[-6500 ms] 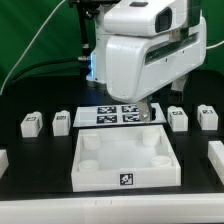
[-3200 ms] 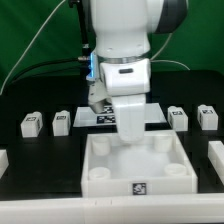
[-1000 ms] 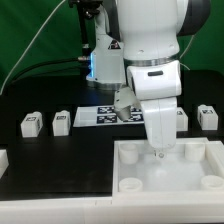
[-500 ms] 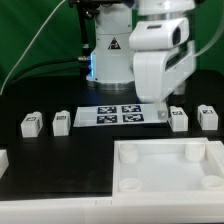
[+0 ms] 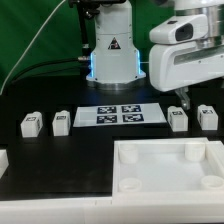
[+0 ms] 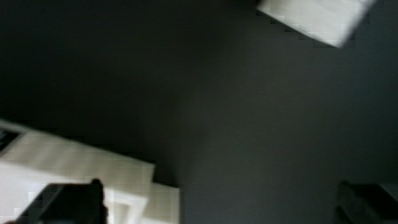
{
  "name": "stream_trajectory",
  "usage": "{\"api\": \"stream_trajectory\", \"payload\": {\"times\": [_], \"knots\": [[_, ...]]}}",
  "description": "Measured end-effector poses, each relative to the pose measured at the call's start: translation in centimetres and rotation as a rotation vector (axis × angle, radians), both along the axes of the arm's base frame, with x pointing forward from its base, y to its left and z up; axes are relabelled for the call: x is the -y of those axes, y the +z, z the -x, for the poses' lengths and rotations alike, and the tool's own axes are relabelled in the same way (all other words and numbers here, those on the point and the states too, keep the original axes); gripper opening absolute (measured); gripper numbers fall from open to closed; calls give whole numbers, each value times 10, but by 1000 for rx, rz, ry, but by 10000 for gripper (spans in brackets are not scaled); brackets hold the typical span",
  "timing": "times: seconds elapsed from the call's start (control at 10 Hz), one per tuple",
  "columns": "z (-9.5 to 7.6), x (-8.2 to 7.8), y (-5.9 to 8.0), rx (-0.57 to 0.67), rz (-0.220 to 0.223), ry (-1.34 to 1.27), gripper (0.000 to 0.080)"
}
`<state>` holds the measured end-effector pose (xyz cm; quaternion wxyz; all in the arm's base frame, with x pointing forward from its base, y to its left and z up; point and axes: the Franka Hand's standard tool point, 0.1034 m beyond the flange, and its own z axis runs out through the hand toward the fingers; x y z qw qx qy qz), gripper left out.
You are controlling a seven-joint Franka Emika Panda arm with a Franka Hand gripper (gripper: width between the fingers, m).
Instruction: Assemble one leg
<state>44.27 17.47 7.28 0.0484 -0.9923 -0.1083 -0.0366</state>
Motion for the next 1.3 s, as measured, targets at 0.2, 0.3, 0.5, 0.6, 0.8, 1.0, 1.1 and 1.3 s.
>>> {"api": "stream_trajectory", "payload": {"times": [0.2,0.3,0.5,0.6,0.8,1.0,1.1,1.3], "knots": [[1,-1,-1,-14,-2,-25,648],[2,0,-1,-45,7,-24,648],[7,1,-3,-96,22,-21,648],[18,-1,-3,-273,71,-48,648],[24,-8,-3,-570,118,-85,648],[29,-8,-7,-812,162,-69,648],[27,-8,-11,-929,179,-55,648],[22,-10,-15,-960,178,-51,648]]}}
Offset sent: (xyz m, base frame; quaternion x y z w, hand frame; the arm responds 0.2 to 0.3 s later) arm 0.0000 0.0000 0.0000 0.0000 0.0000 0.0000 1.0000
